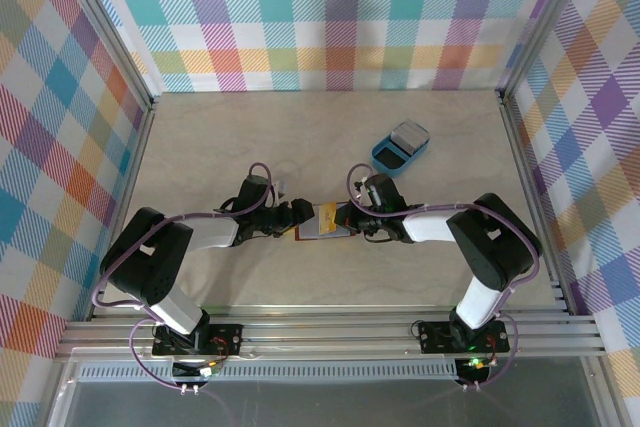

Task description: Put the credit cards into the card holder

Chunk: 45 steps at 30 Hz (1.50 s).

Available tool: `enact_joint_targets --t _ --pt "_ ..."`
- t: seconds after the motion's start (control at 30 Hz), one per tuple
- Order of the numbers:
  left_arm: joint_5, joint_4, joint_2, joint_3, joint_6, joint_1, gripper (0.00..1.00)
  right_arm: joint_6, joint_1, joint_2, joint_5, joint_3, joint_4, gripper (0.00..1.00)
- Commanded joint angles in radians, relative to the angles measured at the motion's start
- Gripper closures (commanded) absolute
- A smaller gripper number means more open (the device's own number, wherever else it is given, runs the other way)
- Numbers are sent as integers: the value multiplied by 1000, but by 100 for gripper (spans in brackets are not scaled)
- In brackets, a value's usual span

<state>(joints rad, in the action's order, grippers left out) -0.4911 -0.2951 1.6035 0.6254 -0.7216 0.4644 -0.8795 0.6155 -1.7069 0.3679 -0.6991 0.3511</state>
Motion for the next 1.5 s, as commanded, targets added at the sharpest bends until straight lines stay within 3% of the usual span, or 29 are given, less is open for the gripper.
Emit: enact_joint_targets --t 0.0,0.43,1.47 --pt "6 -18 18 -13 -7 19 24 35 15 -20 8 13 -29 100" --pt "13 -17 13 -13 -7 20 24 99 38 -42 9 -21 -97 100" --pt "8 -25 9 -23 -16 23 25 35 89 -68 -52 -44 -34 100"
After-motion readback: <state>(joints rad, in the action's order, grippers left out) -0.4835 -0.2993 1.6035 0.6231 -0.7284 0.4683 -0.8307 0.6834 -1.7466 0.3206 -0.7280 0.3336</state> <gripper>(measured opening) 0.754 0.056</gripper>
